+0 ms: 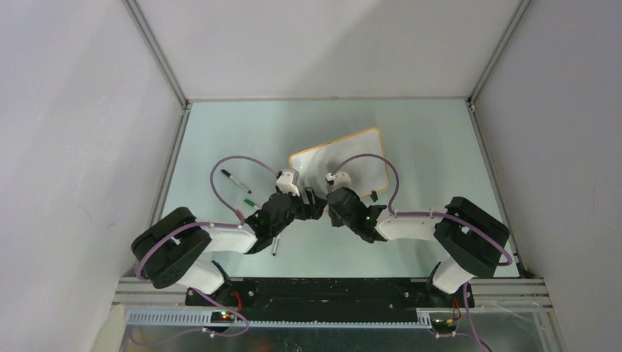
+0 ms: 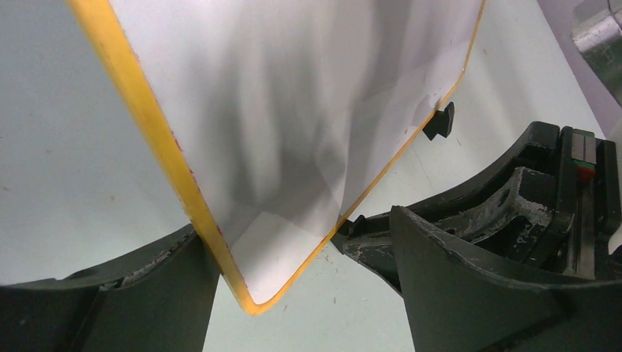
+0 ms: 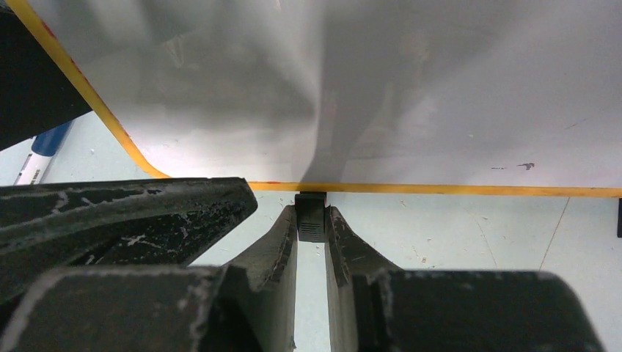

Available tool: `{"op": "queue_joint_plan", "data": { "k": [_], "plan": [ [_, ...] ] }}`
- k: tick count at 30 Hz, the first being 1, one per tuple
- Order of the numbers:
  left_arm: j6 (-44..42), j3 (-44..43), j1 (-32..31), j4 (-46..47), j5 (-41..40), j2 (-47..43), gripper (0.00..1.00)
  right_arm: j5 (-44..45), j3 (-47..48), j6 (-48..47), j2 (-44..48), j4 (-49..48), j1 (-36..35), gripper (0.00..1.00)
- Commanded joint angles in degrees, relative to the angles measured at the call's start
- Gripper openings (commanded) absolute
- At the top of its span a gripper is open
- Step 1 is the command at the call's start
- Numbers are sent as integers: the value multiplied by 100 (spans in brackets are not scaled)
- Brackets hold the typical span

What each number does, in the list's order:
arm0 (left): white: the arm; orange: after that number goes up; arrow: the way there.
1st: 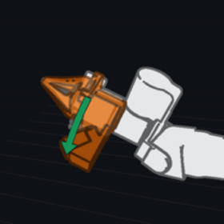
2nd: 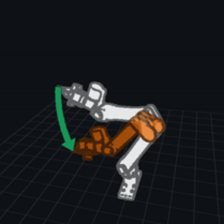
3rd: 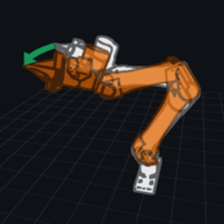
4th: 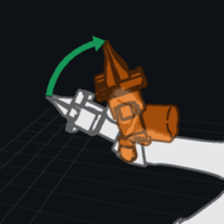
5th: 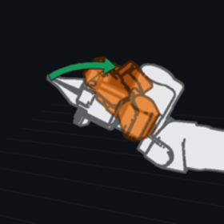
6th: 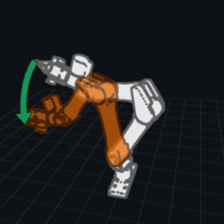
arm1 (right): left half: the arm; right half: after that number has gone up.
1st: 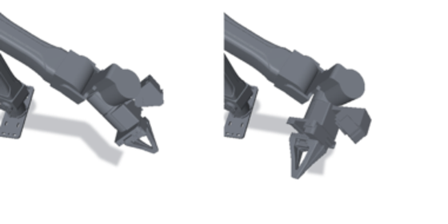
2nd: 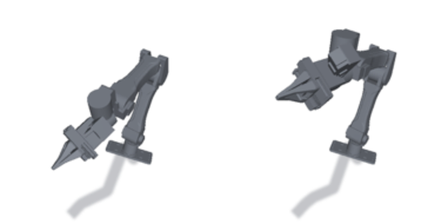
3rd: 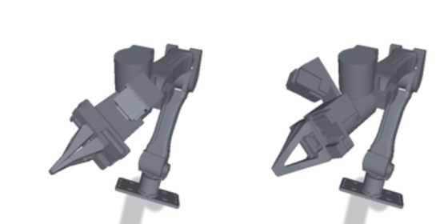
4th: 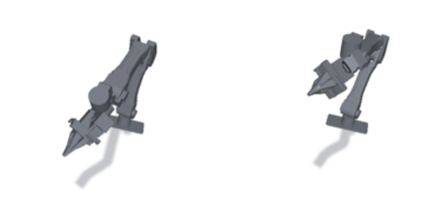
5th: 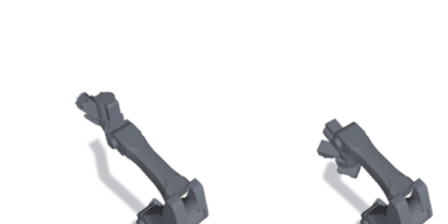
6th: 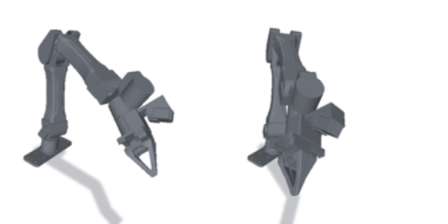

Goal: Write a sentence on the whiteboard
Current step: Adjust the whiteboard at the center of the board.

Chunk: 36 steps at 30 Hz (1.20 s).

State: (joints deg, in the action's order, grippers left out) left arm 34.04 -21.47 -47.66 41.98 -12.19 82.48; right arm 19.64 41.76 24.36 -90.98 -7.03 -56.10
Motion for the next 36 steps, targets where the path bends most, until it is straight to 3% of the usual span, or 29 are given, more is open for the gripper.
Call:
{"op": "queue_joint_plan", "data": {
  "k": [1, 15, 23, 29, 36],
  "plan": [
    [-100, -239, -45, 185, 212, 41, 84, -16, 235, 16, -29, -71, -89, 12],
    [-45, -351, -51, 152, 205, 198, 84, 150, 347, -31, -154, 29, -194, 11],
    [137, 226, -57, 374, -195, -364, 88, 238, 345, 16, -294, -76, -214, 9],
    [299, 360, -58, -27, -740, -716, 89, 607, 351, -28, -362, -109, -421, 9],
    [456, 847, -58, 191, -1052, -1173, 90, 364, 463, -143, -513, -150, -398, 10]
  ]
}}
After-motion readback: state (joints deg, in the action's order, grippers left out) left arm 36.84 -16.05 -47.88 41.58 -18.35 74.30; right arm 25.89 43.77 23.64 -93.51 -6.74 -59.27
